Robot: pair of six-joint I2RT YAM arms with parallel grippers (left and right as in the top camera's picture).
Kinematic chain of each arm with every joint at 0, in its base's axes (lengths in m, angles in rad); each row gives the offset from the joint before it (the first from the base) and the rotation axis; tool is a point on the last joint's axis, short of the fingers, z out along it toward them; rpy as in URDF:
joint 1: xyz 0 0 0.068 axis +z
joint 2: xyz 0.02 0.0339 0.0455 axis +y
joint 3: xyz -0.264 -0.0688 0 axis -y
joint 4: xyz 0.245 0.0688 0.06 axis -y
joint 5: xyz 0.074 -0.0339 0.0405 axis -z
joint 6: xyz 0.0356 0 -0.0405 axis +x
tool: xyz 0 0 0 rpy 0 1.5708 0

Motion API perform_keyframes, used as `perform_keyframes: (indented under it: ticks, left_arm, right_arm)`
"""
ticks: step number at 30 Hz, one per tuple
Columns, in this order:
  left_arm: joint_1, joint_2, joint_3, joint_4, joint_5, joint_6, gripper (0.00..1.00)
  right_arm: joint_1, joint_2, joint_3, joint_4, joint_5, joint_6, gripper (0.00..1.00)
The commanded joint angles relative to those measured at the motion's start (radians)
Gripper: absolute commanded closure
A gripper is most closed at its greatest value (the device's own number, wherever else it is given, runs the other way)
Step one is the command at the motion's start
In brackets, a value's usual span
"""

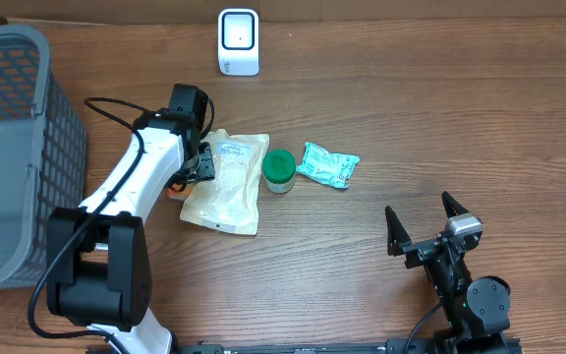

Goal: Scan the item barcode
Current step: 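Place the orange Kleenex pack on the table left of the clear bag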

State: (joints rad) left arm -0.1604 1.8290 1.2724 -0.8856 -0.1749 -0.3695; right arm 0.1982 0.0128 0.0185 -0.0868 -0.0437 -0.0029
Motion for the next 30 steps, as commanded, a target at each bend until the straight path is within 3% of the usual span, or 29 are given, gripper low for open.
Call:
perform_keyframes:
  ticks: [1,16,20,25,30]
  left_arm:
    - [-0.002,-0.004,0.042,-0.024,0.045,-0.011,0.37]
    - [0.039,-0.256,0.532,-0.351,0.136,0.077,0.30]
    - [0.070,-0.373,0.579,-0.352,0.021,0.078,0.15]
    - [0.231,-0.476,0.579,-0.384,-0.027,0.074,0.16]
    - [0.505,-0.486,0.571,-0.400,-0.027,0.046,0.18]
  right_arm:
    - [0.003,-0.010,-0.010,0.006,0.009,0.001,0.00]
    - [0.003,-0.010,-0.010,0.006,0.008,0.001,0.00]
    - [0.003,-0.010,-0.010,0.006,0.009,0.001,0.00]
    - [0.003,-0.010,-0.010,0.006,0.009,0.002,0.00]
    - [0.003,-0.010,-0.010,0.006,0.009,0.001,0.00]
